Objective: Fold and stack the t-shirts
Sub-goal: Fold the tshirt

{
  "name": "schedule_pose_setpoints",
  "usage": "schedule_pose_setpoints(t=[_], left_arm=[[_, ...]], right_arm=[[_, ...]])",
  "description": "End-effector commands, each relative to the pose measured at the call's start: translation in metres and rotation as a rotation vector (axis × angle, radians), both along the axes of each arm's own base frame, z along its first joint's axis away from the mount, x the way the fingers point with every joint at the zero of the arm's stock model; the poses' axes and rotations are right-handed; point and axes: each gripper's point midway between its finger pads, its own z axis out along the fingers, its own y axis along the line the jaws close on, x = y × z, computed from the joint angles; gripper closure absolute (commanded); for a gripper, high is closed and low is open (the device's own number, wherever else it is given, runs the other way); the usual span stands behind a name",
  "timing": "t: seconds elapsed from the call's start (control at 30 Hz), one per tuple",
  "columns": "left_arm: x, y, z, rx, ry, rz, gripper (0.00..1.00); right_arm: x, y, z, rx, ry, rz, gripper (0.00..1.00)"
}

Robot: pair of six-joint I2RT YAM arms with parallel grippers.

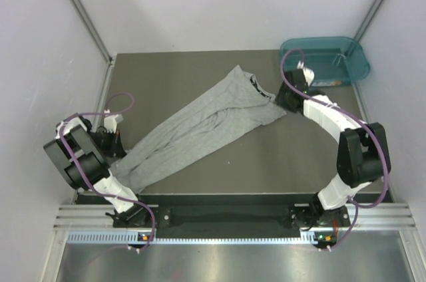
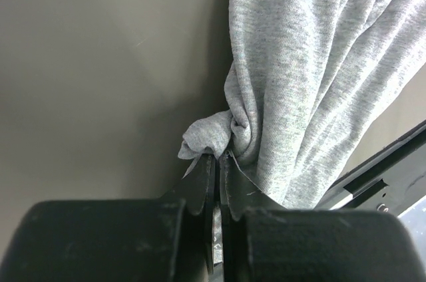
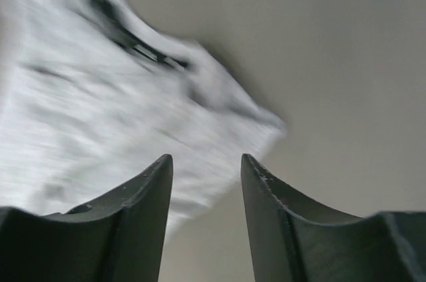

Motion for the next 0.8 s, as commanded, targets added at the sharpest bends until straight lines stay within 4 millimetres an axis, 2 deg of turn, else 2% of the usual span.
schedule_pose_setpoints(t=[0.0, 0.1, 0.17, 0.4, 0.43, 0.47, 0.5, 0.57, 0.6, 0.63, 0.67, 0.7, 0.73, 0.77], left_arm=[[0.009, -0.003, 0.01, -0.002, -0.066, -0.011, 1.0], [0.008, -0.006, 0.007, 0.008, -0.057, -0.028, 1.0], [0.006, -0.008, 0.004, 0.012, -0.048, -0.032, 1.0], [-0.004, -0.008, -0.008, 0.028, -0.001, -0.044, 1.0], [-0.005, -0.009, -0.01, 0.03, 0.002, -0.046, 1.0], [-0.005, -0.008, -0.01, 0.03, 0.004, -0.042, 1.0], [-0.005, -0.01, -0.01, 0.023, 0.006, -0.044, 1.0], [-0.008, -0.015, -0.009, 0.003, 0.019, -0.056, 1.0], [-0.008, -0.02, -0.007, -0.009, 0.022, -0.075, 1.0], [-0.009, -0.029, -0.006, -0.027, 0.027, -0.11, 1.0], [-0.015, -0.039, -0.003, -0.059, 0.05, -0.135, 1.0], [-0.015, -0.049, -0.002, -0.085, 0.042, -0.169, 1.0], [-0.016, -0.054, -0.003, -0.1, 0.049, -0.18, 1.0], [-0.016, -0.057, -0.005, -0.104, 0.052, -0.188, 1.0]], right_arm=[[-0.027, -0.026, -0.055, -0.023, 0.133, -0.09, 0.52], [-0.029, -0.024, -0.078, 0.015, 0.17, -0.097, 0.48], [-0.022, -0.016, -0.088, 0.049, 0.172, -0.072, 0.46], [-0.001, -0.006, -0.101, 0.085, 0.172, -0.075, 0.47], [0.001, -0.006, -0.108, 0.083, 0.186, -0.08, 0.5], [0.003, -0.005, -0.11, 0.085, 0.191, -0.075, 0.58], [0.012, -0.002, -0.106, 0.092, 0.179, -0.073, 0.74], [0.019, 0.0, -0.115, 0.1, 0.198, -0.071, 0.91], [0.033, 0.003, -0.107, 0.114, 0.172, -0.068, 1.0], [0.041, 0.005, -0.104, 0.12, 0.161, -0.063, 1.0], [0.047, 0.006, -0.11, 0.121, 0.173, -0.06, 1.0], [0.064, 0.012, -0.095, 0.135, 0.136, -0.052, 1.0], [0.072, 0.015, -0.102, 0.134, 0.148, -0.049, 1.0], [0.079, 0.017, -0.1, 0.138, 0.144, -0.049, 1.0]])
